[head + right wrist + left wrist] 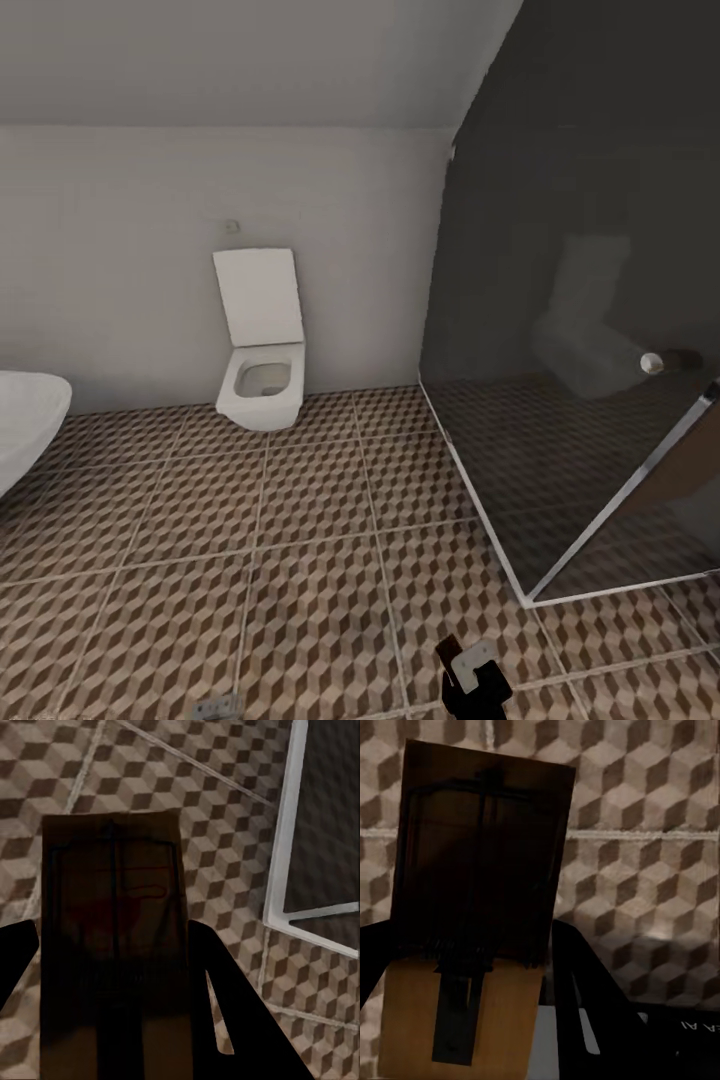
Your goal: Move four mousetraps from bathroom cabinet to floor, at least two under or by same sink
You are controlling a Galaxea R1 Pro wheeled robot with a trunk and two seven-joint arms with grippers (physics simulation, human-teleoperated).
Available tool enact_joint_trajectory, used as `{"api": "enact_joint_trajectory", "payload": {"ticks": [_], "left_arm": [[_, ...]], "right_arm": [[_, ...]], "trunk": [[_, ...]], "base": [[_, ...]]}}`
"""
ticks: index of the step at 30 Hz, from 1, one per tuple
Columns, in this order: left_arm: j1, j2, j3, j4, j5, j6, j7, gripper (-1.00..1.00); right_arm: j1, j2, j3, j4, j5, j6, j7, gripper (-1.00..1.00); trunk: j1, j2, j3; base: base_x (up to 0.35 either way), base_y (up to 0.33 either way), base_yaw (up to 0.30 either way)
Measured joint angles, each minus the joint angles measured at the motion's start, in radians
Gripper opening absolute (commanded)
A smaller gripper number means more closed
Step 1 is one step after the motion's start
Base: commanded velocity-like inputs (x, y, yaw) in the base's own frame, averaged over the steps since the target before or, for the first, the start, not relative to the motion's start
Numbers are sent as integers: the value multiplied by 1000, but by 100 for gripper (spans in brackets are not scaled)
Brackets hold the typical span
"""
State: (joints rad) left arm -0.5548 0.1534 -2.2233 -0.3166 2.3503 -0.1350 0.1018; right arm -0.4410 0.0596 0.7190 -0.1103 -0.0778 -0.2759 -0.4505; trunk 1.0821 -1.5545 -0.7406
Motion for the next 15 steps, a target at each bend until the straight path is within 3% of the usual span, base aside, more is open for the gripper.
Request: {"api": "enact_joint_trajectory", "payload": {"ticks": [15], "left_arm": [[0,2,0,-1,0,0,-1,-100]], "right_arm": [[0,0,0,0,0,-1,0,-100]], "trunk": [[0,0,-9]], "base": [[245,187,283]]}}
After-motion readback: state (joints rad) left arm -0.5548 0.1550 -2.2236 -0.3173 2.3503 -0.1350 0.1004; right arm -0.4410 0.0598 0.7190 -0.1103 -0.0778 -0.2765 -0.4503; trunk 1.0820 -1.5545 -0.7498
